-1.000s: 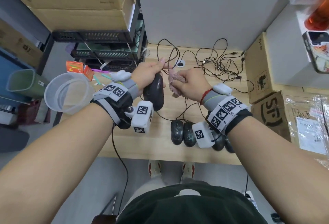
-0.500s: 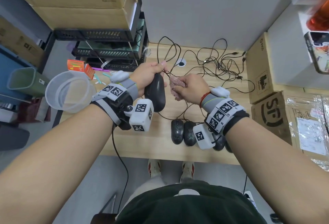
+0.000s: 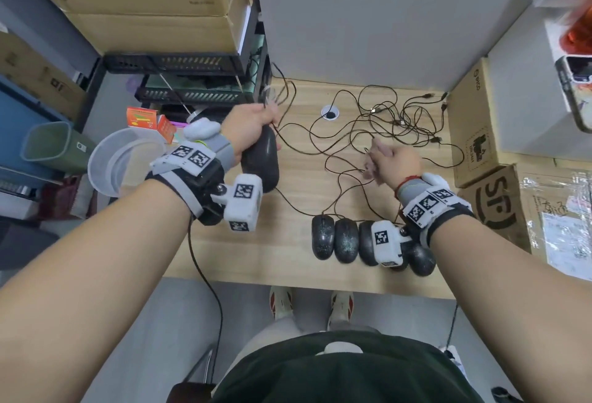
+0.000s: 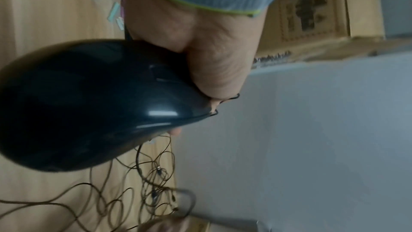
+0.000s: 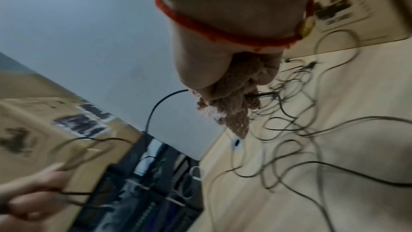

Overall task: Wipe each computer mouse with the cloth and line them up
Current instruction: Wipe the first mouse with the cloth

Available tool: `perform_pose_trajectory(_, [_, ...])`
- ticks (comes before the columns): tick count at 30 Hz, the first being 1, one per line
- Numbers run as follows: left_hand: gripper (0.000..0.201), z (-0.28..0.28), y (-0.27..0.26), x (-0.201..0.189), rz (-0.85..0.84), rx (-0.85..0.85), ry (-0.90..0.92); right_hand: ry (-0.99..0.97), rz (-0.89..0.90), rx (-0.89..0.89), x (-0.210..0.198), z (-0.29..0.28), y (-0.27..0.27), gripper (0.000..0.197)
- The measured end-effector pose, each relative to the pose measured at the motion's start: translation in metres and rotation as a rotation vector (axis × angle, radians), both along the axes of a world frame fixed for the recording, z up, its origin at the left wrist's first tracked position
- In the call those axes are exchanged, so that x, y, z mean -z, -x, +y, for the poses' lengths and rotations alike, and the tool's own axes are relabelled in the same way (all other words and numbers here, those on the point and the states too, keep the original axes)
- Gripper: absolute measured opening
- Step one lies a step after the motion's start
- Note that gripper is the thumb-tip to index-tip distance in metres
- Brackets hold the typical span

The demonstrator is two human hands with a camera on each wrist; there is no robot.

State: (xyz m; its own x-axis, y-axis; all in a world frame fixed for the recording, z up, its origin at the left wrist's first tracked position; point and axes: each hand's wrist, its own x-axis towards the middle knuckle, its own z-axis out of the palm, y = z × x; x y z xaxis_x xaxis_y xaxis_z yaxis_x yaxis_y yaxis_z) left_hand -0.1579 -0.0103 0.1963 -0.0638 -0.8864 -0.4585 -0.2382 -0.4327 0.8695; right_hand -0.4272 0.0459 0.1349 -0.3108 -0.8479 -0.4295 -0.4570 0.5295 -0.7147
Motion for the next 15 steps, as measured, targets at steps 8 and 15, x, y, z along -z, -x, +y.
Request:
perform_pose_trajectory(8, [0.032, 0.019, 0.038, 0.012, -0.006, 0.106, -0.031, 0.318, 0.141, -0.249, -0.053, -0.026, -0.05, 0.036])
perform_pose_trajectory(15, [0.054, 0.015, 0.043, 0.004, 0.0, 0.064, -0.019, 0.244, 0.158, -0.475, -0.047, -0.021, -0.061, 0.031])
